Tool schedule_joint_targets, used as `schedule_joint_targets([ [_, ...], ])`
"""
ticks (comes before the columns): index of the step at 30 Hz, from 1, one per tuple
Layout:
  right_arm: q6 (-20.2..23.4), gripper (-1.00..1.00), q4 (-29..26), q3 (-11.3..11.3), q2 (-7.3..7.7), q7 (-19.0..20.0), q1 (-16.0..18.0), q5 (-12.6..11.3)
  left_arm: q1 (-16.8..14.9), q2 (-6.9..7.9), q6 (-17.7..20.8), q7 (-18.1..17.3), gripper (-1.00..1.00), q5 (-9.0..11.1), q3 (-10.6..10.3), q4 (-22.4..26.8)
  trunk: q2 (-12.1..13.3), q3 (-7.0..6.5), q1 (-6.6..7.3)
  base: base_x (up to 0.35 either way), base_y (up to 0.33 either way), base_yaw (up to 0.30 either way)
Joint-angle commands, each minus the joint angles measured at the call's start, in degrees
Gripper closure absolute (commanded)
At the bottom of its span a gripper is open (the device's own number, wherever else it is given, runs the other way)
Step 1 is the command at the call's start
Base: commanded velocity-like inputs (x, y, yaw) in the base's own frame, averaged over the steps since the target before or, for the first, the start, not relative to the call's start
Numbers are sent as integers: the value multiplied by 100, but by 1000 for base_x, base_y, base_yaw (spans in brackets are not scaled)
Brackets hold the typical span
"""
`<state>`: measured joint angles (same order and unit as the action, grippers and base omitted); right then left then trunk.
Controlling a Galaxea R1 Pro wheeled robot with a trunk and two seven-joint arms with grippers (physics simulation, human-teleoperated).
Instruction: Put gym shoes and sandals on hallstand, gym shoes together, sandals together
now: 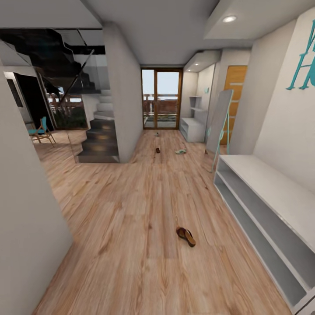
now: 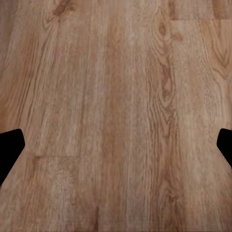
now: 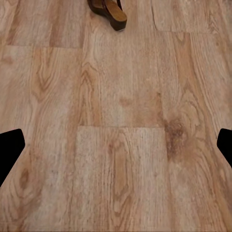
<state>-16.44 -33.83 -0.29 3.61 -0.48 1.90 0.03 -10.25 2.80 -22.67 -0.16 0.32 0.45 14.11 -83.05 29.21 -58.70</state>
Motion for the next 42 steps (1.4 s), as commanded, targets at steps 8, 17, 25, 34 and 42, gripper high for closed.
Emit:
schedule_joint_targets([
  [8,-25,-100,7,34,0,14,3,36,-4,1,-18,-2,-100,3,2,-5,-2,17,-3,329,78,-9],
  [17,-26,-100,7,38,0,17,3,41,-4,1,-17,-2,-100,4,6,-5,-2,18,-3,302,197,0],
  [25,-26,-100,8,38,0,19,3,40,-4,1,-18,0,-100,4,5,-8,-2,18,-3,293,218,0],
  [34,-18,-100,8,24,-5,1,3,5,-4,1,-18,-2,-100,4,6,-13,-2,21,-3,288,225,7],
  [42,-18,-100,2,21,-8,-4,3,-2,-4,1,-18,-2,-100,4,2,-13,-2,56,-3,288,226,123],
])
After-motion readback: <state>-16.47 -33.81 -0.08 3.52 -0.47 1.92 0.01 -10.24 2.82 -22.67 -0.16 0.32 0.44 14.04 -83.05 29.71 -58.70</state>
